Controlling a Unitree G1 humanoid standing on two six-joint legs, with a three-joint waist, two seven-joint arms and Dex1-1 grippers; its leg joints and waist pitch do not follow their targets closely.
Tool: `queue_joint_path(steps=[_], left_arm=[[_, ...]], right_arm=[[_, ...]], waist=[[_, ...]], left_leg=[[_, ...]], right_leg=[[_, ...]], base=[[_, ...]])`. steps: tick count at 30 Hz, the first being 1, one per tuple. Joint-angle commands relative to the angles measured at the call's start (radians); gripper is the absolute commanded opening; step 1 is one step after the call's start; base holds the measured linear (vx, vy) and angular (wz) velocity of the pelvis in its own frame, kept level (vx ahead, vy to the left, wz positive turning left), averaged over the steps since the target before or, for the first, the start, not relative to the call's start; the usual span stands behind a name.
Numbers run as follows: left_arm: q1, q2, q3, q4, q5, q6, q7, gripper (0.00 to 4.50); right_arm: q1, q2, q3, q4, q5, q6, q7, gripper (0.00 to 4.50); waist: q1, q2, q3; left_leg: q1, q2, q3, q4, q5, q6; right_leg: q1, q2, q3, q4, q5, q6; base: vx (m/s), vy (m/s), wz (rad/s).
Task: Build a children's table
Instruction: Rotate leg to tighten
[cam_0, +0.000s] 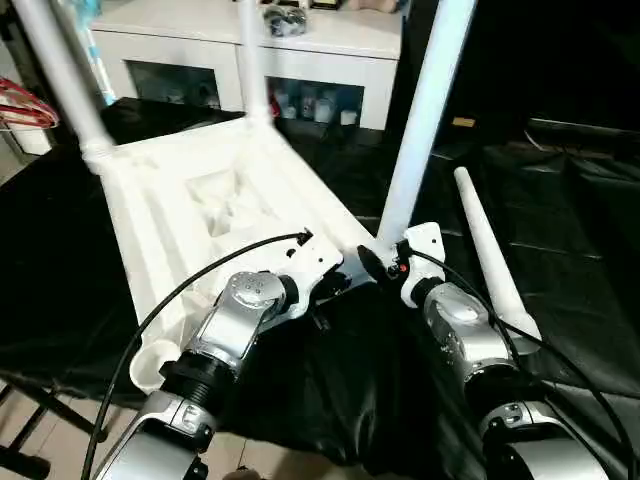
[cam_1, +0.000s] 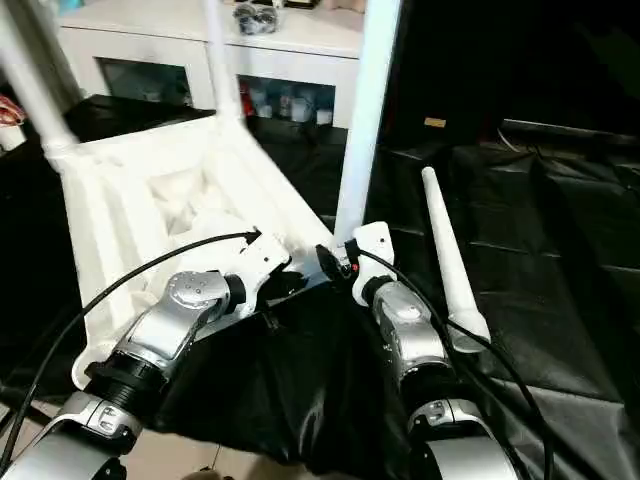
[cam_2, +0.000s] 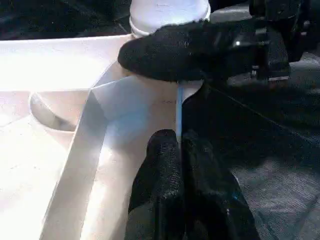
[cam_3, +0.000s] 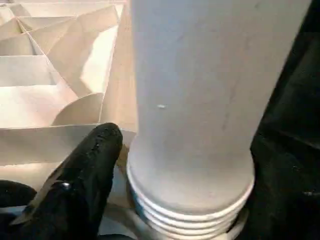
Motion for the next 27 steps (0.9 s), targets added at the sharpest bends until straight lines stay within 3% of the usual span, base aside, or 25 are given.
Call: queue_joint_path(steps=[1,3,4,5,6,7,8,9,10,11,12,13,14,15,16,17,21,23,26,27], left_arm=[[-0.010,-0.043,-0.009,-0.003,-0.020,-0.051,0.041,0.00],[-0.004,-0.046,-0.009,-0.008,-0.023,-0.078,0.031,0.00],[-0.001,-0.054,0.003,-0.011,-0.030,-0.091,0.046,0.00],[0.005,-0.062,0.018,-0.023,-0.054,-0.089,0.038,0.00],[0.010,-0.067,0.028,-0.033,-0.071,-0.086,0.032,0.00],[0.017,-0.064,0.028,-0.045,-0.074,-0.086,0.028,0.00],[0.023,-0.057,0.024,-0.057,-0.071,-0.089,0.024,0.44],[0.032,-0.046,0.025,-0.075,-0.075,-0.081,0.012,0.55],[0.039,-0.033,0.026,-0.095,-0.079,-0.075,0.000,0.55],[0.044,-0.026,0.028,-0.108,-0.082,-0.071,-0.007,0.62],[0.050,-0.018,0.032,-0.122,-0.084,-0.070,-0.008,0.62],[0.054,-0.010,0.042,-0.135,-0.087,-0.068,-0.003,0.91],[0.057,0.009,0.068,-0.158,-0.093,-0.059,0.008,0.91],[0.057,0.009,0.068,-0.158,-0.093,-0.059,0.008,0.99],[0.063,0.041,0.117,-0.192,-0.108,-0.039,0.022,1.00],[0.067,0.053,0.134,-0.205,-0.113,-0.032,0.026,1.00],[0.107,0.171,0.257,-0.304,-0.120,0.013,0.078,1.00],[0.130,0.270,0.340,-0.334,-0.095,0.051,0.127,1.00],[0.147,0.304,0.371,-0.345,-0.081,0.065,0.145,1.00],[0.177,0.377,0.403,-0.338,-0.026,0.092,0.179,1.00]], right_arm=[[0.016,0.033,0.066,-0.015,-0.023,-0.012,0.027,3.95],[0.022,0.019,0.042,-0.049,-0.001,-0.007,0.039,3.95],[0.033,0.003,0.028,-0.087,0.017,0.000,0.057,3.95],[0.049,-0.016,0.021,-0.129,0.029,0.006,0.078,3.95],[0.060,-0.028,0.018,-0.157,0.036,0.010,0.092,3.95],[0.076,-0.040,0.019,-0.185,0.038,0.013,0.106,3.95],[0.091,-0.053,0.022,-0.210,0.039,0.015,0.119,3.97],[0.117,-0.075,0.028,-0.254,0.043,0.024,0.144,3.97],[0.145,-0.100,0.032,-0.301,0.048,0.034,0.172,3.97],[0.162,-0.115,0.035,-0.328,0.052,0.040,0.187,3.97],[0.185,-0.132,0.035,-0.365,0.065,0.054,0.208,3.97],[0.199,-0.142,0.034,-0.388,0.073,0.063,0.220,3.97],[0.220,-0.159,0.030,-0.428,0.092,0.083,0.241,3.97],[0.220,-0.159,0.030,-0.428,0.092,0.083,0.241,3.97],[0.249,-0.185,0.024,-0.483,0.119,0.105,0.275,3.97],[0.260,-0.194,0.023,-0.501,0.125,0.109,0.285,3.97],[0.330,-0.250,0.021,-0.628,0.182,0.175,0.372,3.97],[0.376,-0.289,0.042,-0.725,0.211,0.212,0.429,3.97],[0.398,-0.302,0.048,-0.766,0.229,0.244,0.446,3.97],[0.430,-0.330,0.077,-0.816,0.237,0.279,0.482,3.97]], waist=[[0.000,-0.001,-0.054],[0.003,-0.002,-0.056],[0.004,0.007,-0.056],[0.007,0.008,-0.058],[0.006,0.003,-0.057],[0.013,0.009,-0.063],[0.012,0.012,-0.067],[0.015,0.014,-0.073],[0.015,0.009,-0.075],[0.018,0.005,-0.080],[0.017,0.002,-0.083],[0.017,0.001,-0.084],[0.015,-0.007,-0.081],[0.017,-0.005,-0.079],[0.012,-0.004,-0.073],[0.012,-0.003,-0.072],[0.002,0.002,-0.060],[0.000,0.002,-0.055],[0.002,0.004,-0.053],[0.003,0.001,-0.052]], left_leg=[[0.007,0.028,-0.005,-0.069,-0.284,0.020],[0.004,0.027,-0.004,-0.067,-0.253,0.030],[0.004,0.027,-0.003,-0.066,-0.247,0.034],[0.008,0.028,-0.001,-0.062,-0.236,0.041],[0.005,0.027,0.001,-0.061,-0.226,0.049],[-0.004,0.027,0.001,-0.054,-0.170,0.071],[-0.011,0.026,-0.001,-0.052,-0.144,0.078],[-0.016,0.027,-0.004,-0.047,-0.085,0.092],[-0.015,0.027,-0.002,-0.042,-0.066,0.102],[-0.024,0.024,-0.004,-0.035,-0.023,0.127],[-0.023,0.024,-0.002,-0.027,0.008,0.153],[-0.027,0.023,-0.003,-0.022,0.038,0.176],[-0.030,0.023,-0.002,-0.023,0.040,0.185],[-0.031,0.024,-0.002,-0.022,0.031,0.190],[-0.029,0.025,-0.001,-0.028,-0.032,0.184],[-0.027,0.027,-0.001,-0.029,-0.050,0.176],[-0.021,0.030,-0.003,-0.042,-0.182,0.103],[-0.020,0.028,-0.003,-0.047,-0.213,0.086],[-0.014,0.029,-0.006,-0.051,-0.237,0.062],[-0.013,0.030,-0.006,-0.053,-0.247,0.056]], right_leg=[[0.027,-0.063,0.054,-0.087,-0.303,-0.164],[0.031,-0.062,0.054,-0.080,-0.261,-0.171],[0.032,-0.060,0.054,-0.080,-0.249,-0.172],[0.029,-0.060,0.055,-0.080,-0.231,-0.176],[0.032,-0.057,0.055,-0.079,-0.215,-0.178],[0.039,-0.058,0.056,-0.068,-0.147,-0.189],[0.043,-0.058,0.055,-0.060,-0.117,-0.195],[0.049,-0.055,0.052,-0.051,-0.045,-0.195],[0.045,-0.052,0.053,-0.046,-0.003,-0.203],[0.050,-0.052,0.052,-0.031,0.078,-0.219],[0.042,-0.048,0.051,-0.027,0.134,-0.230],[0.041,-0.047,0.050,-0.021,0.172,-0.240],[0.043,-0.046,0.048,-0.021,0.174,-0.243],[0.042,-0.049,0.048,-0.022,0.161,-0.245],[0.041,-0.053,0.047,-0.034,0.063,-0.238],[0.040,-0.053,0.047,-0.036,0.033,-0.234],[0.034,-0.051,0.049,-0.057,-0.171,-0.179],[0.030,-0.046,0.050,-0.061,-0.219,-0.156],[0.023,-0.046,0.051,-0.067,-0.267,-0.141],[0.021,-0.045,0.052,-0.069,-0.280,-0.133]], base=[[0.000,0.000,0.00],[0.000,0.000,0.00],[0.000,0.000,0.00],[0.000,0.000,0.00],[0.000,0.000,0.00],[0.000,0.000,0.00],[0.000,0.000,0.00],[0.000,0.000,0.00],[0.000,0.000,0.00],[0.000,0.000,0.00],[0.000,0.000,0.00],[0.000,0.000,0.00],[0.000,0.000,0.00],[0.000,0.000,0.00],[0.000,0.000,0.00],[0.000,0.000,0.00],[0.000,0.000,0.00],[0.000,0.000,0.00],[0.000,0.000,0.00],[0.000,0.000,0.00]])
